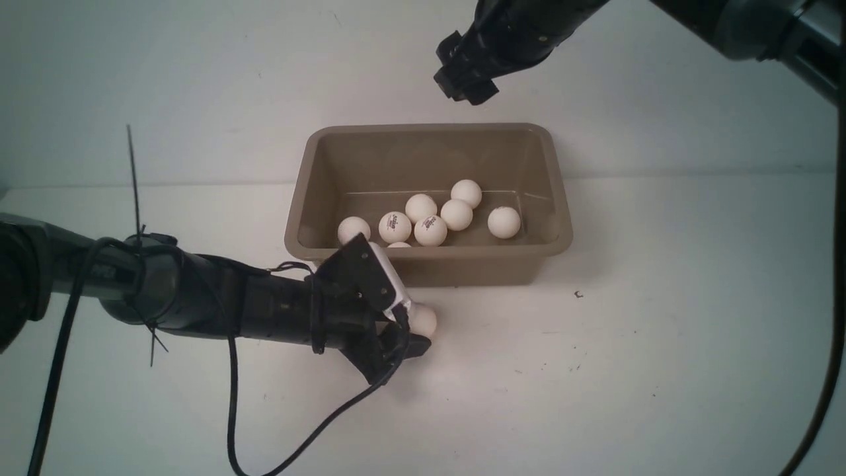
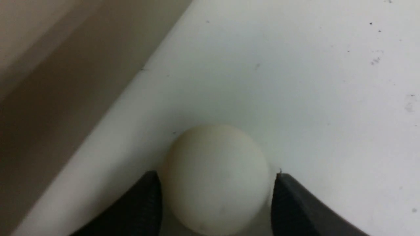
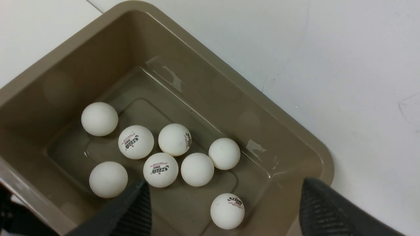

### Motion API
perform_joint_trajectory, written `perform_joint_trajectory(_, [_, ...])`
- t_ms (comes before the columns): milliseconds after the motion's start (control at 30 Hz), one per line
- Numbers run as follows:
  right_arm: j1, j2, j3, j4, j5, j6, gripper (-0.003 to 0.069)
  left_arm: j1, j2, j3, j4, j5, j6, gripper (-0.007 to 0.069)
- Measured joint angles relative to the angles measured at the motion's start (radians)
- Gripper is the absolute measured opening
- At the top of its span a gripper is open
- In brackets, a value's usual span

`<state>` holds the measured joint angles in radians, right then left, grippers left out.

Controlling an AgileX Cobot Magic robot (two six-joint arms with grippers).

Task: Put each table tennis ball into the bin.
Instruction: Use the left arm to clamp the table tennis ball closest to it, then use the left arm to put the table tennis ball into the box

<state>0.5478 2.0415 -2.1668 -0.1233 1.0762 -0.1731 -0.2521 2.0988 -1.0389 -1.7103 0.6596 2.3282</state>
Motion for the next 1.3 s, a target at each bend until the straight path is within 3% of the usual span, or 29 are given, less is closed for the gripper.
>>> perform_joint_trajectory(233, [0.0,0.0,0.0,0.0,0.0,-0.002,0.0521,-0.05,0.018,-0.005,-0.023,0.015,-0.012,0.0352])
perform_joint_trajectory(600, [0.0,0.0,0.0,-0.008,-0.001,-0.002,0.0495,-0.054,-0.002,-0.005,-0.015,0.004,-0.164,0.0352])
perform_joint_trajectory(800, [0.0,0.0,0.0,-0.04,0.002,-0.002,0.0495,-0.056,-0.149,0.024,0.03,-0.018,-0.237,0.0352])
perform_joint_trajectory(967, [0.0,0.0,0.0,-0.076,0.001,-0.002,0.0495,-0.057,-0.363,0.094,0.153,-0.015,-0.312,0.0352])
perform_joint_trajectory(1033, [0.0,0.0,0.0,-0.088,0.0,-0.002,0.0495,-0.059,-0.426,0.11,0.17,-0.037,-0.313,0.0352])
perform_joint_trajectory(1133, [0.0,0.0,0.0,-0.093,0.0,-0.002,0.0495,-0.06,-0.441,0.064,0.067,-0.179,-0.246,0.0352])
perform_joint_trajectory(1300, [0.0,0.0,0.0,-0.09,0.007,-0.002,0.0495,-0.057,-0.248,-0.159,0.011,-0.28,-0.129,0.0352])
